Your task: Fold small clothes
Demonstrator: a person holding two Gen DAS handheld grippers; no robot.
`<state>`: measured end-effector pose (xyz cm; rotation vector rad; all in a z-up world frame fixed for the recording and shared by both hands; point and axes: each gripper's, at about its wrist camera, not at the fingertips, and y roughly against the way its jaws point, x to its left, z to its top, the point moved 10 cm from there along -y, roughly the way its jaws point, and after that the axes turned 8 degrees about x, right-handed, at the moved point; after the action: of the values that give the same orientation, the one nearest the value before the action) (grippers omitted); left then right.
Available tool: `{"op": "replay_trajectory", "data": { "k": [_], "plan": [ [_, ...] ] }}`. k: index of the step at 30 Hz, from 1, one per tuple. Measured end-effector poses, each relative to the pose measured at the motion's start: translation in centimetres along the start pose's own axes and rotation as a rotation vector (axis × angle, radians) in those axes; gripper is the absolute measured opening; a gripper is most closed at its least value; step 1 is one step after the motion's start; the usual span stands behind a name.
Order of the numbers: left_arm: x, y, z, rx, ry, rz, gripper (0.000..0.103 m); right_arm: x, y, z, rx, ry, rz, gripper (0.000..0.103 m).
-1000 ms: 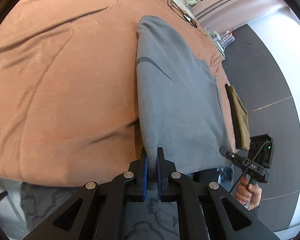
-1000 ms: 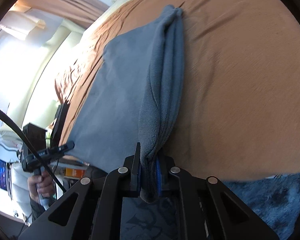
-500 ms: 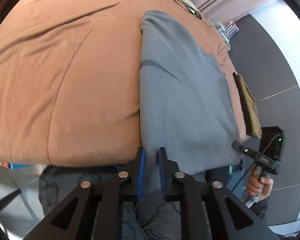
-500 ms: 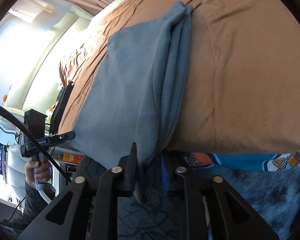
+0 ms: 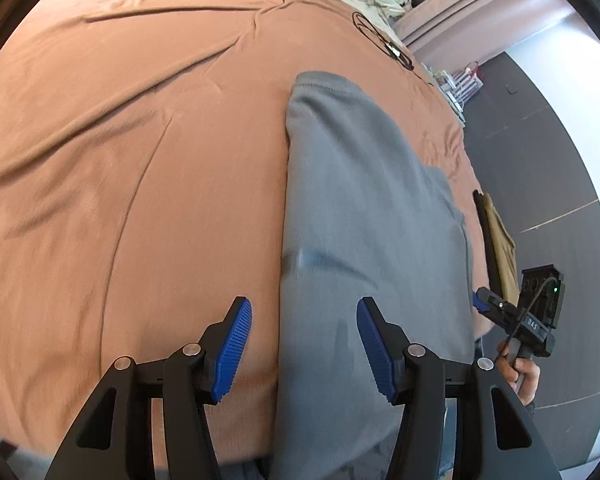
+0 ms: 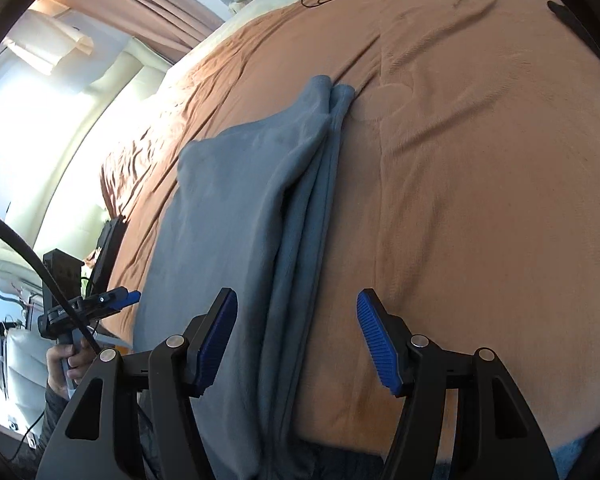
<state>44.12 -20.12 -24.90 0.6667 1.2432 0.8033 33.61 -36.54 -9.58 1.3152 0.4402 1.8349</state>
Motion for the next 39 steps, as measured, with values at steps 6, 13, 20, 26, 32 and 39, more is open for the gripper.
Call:
{"op": "replay_trajectory", "data": {
  "k": [6,13,20,26,32,39],
  "plan": [
    [0.3,-1.7,3.2,0.007,0.012,0.008,0.05,-1.0,-1.7,1.5,0.027,-0.008,0.029,0.061],
    [0.2,-3.2,7.2,0.02,0.027,0.006,0.042,-1.3,-2.8,3.6,0.045,0.005,0.049,0.061],
    [-0.3,-4.3,11.5,0.01,0.013,0.036,0.042,-1.6,-3.8,5.3,0.058,0.011,0.054,0.058],
    [-0.4,-5.0,13.9,0.004,0.01,0.055,0.042,-2.5,-3.8,6.1,0.062,0.005,0.047,0.049],
    [0.1,-5.6,15.9,-0.016,0.025,0.08,0.042,-2.7,-3.8,7.0,0.057,-0.01,0.047,0.045],
    [0.4,-5.6,15.4,0.016,0.023,0.064,0.043,-2.8,-4.1,7.4,0.056,-0.019,0.061,0.046]
  ]
}}
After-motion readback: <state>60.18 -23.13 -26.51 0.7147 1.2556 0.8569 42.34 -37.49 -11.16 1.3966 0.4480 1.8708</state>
